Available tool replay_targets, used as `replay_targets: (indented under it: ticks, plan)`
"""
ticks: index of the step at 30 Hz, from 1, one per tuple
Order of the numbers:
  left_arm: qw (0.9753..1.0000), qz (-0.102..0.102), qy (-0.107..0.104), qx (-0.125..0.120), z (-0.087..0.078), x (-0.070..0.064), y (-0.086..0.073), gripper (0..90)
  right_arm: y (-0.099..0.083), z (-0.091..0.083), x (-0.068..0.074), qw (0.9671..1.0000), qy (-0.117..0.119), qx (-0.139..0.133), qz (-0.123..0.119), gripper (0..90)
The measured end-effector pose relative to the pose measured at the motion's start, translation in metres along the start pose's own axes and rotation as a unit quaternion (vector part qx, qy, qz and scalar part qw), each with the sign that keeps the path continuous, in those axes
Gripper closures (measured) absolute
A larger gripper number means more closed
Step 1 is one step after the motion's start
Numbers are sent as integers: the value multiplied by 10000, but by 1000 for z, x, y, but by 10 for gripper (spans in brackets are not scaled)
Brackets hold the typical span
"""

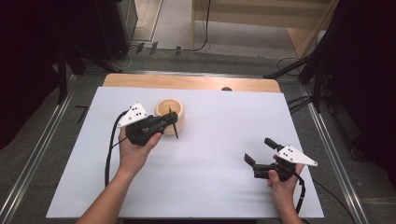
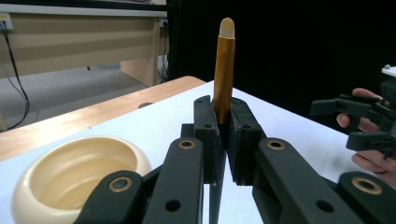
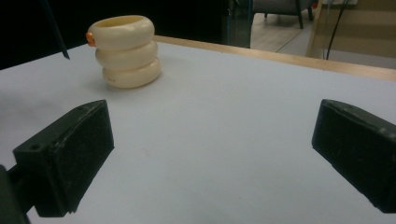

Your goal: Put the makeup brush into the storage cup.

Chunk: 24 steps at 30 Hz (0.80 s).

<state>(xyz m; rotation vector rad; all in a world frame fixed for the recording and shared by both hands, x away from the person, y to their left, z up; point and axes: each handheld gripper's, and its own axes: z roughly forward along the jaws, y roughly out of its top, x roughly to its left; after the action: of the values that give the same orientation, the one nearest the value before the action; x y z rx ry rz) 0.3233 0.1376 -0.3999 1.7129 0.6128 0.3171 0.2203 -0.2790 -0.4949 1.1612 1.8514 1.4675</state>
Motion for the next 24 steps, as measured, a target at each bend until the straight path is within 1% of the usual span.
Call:
replay_targets:
  ticks: [4,5,7,8,11,15,16,20,24]
  plan:
    - [10000,43,58,-25,0,3,5,846,-4,-2,-3,10000,-45,57,-2,0]
    - [9999,48,96,-38,0,6,9,846,-5,-4,-5,9999,-79,67,54,0]
    - [9999,47,114,-57,0,7,11,846,-5,-4,-6,9999,-85,64,51,0]
    - [9999,61,138,-52,1,9,13,846,-5,-6,-7,9999,-102,9,84,0]
    - [9998,91,192,-52,2,12,19,846,-5,-6,-8,9999,-114,14,73,0]
    - [9997,78,227,-73,4,15,23,846,-6,-6,-8,9999,-127,29,82,0]
    - [9996,98,263,-81,5,17,25,846,-6,-5,-9,9999,-128,27,84,0]
    - [9994,80,302,-125,6,19,29,846,-6,-5,-9,9999,-126,30,96,0]
    - [9992,97,350,-179,8,23,36,846,-6,-6,-9,9999,-122,29,97,0]
